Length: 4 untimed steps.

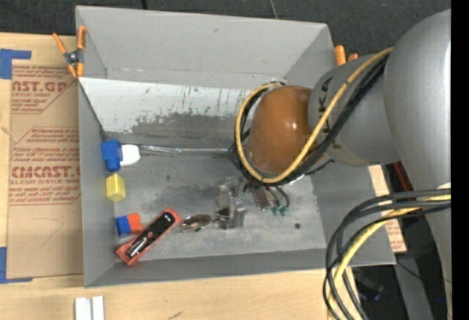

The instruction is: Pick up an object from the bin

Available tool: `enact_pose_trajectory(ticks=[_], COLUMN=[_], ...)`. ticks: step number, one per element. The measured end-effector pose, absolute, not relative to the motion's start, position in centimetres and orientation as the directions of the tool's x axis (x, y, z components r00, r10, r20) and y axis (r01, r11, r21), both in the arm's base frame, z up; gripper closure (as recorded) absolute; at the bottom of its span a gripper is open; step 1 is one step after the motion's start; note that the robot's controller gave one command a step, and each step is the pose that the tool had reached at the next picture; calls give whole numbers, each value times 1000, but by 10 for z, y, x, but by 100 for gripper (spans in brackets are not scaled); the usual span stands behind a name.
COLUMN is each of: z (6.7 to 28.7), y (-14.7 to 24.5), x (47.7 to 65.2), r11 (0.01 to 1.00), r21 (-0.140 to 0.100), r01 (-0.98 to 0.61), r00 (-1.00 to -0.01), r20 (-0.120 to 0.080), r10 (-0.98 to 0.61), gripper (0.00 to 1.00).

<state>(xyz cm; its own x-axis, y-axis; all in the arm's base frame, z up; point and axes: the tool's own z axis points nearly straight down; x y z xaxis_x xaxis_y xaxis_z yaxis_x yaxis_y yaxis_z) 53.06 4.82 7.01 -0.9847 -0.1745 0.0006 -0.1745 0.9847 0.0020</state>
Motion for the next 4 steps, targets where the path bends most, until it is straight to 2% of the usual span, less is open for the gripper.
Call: enact_pose_trajectory(ticks=[4], z=[71], y=[37], x=[543], r11=[982], r21=[3], r01=[-190], r00=[-982], r20=[-1], r10=[-190], gripper=[100])
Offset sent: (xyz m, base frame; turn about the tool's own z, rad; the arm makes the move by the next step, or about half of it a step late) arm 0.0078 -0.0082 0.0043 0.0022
